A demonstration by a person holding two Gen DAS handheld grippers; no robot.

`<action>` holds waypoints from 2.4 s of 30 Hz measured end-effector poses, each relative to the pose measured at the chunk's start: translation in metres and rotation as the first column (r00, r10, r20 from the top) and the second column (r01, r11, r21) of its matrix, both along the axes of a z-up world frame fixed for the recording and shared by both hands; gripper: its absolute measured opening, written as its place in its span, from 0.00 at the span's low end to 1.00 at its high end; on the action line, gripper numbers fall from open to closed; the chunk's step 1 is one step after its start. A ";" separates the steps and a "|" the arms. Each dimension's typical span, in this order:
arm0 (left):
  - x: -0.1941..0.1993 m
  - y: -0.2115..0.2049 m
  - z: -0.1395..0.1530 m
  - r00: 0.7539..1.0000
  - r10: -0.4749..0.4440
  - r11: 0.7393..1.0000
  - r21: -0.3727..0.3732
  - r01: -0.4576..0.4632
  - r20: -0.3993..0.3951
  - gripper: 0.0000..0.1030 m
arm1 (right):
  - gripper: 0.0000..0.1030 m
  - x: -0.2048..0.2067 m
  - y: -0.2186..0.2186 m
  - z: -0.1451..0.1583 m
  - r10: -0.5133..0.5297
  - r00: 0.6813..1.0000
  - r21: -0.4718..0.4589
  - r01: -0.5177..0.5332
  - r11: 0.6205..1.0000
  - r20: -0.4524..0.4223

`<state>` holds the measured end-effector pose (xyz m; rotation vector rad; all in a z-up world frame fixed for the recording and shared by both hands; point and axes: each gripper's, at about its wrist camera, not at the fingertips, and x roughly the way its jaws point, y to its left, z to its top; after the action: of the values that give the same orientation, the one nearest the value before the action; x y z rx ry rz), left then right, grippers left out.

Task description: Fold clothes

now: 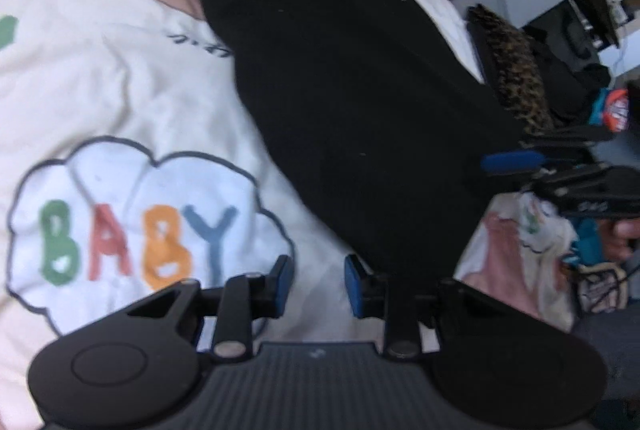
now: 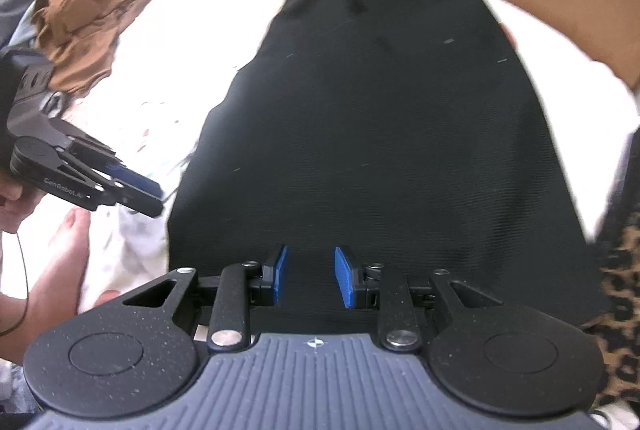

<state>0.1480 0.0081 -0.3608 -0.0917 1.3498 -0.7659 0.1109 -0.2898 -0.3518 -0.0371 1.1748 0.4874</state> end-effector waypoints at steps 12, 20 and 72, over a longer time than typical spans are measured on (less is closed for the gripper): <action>0.009 0.003 -0.023 0.963 0.156 0.977 -0.109 -0.183 -0.219 0.48 | 0.32 0.005 0.014 -0.024 0.036 0.999 0.056 -0.037 0.998 0.020; 0.007 0.015 -0.028 0.925 0.238 0.944 -0.153 -0.292 -0.295 0.15 | 0.32 0.005 0.016 -0.029 0.034 0.999 0.085 -0.036 0.996 0.024; 0.020 0.009 0.007 0.953 0.211 0.901 -0.335 -0.276 -0.218 0.13 | 0.11 0.018 0.060 -0.025 0.128 0.991 0.099 -0.132 0.986 0.047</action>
<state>0.1683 0.0173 -0.3539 -0.6256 1.3177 -0.7978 0.1290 -0.2301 -0.3772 -0.0354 1.1109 0.6588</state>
